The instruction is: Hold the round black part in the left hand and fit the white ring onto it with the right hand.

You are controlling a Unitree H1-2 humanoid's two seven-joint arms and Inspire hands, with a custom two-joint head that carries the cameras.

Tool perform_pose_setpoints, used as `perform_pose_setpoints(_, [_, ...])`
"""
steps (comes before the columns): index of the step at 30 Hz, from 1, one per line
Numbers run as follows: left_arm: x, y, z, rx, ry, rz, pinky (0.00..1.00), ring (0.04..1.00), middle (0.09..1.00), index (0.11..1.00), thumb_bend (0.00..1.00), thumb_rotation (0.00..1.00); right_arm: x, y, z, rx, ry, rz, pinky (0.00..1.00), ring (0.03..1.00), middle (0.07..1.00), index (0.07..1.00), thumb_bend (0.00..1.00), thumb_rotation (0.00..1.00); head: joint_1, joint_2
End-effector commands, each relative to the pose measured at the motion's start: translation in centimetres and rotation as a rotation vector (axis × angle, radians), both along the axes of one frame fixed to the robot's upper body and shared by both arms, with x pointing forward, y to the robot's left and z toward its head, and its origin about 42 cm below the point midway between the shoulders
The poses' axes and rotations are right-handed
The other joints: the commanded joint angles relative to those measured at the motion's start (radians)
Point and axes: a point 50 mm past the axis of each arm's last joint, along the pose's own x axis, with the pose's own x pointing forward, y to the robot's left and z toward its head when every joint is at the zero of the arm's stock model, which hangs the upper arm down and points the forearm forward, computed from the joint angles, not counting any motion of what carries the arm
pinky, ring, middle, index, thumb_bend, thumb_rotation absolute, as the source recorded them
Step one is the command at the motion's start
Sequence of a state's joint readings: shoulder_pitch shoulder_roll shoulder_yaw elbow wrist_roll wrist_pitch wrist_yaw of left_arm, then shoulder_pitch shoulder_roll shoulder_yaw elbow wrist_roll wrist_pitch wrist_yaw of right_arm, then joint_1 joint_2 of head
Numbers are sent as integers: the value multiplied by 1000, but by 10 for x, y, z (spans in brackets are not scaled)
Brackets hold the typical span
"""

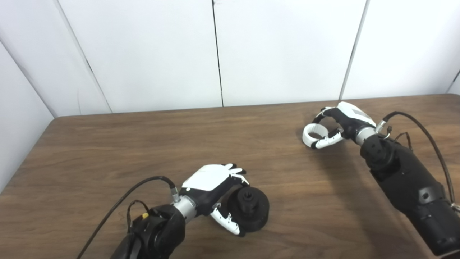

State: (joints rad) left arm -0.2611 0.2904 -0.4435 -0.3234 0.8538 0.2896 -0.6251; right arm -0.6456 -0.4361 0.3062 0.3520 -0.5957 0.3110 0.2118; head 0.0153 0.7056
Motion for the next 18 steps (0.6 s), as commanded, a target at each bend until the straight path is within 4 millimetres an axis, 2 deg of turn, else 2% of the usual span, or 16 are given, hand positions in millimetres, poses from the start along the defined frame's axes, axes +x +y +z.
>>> perform_pose_setpoints(1, [6, -1, 22, -12, -97, -14, 1000, 1000, 949, 708, 979, 279, 9, 1, 28, 12, -107, 15, 843, 970, 918, 666, 691, 174, 1, 1])
perform_pose_setpoints(18, [8, -3, 19, -13, -90, -7, 1000, 1000, 947, 704, 980, 261, -4, -2, 44, -2, -126, 37, 884, 983, 918, 659, 697, 178, 2, -1])
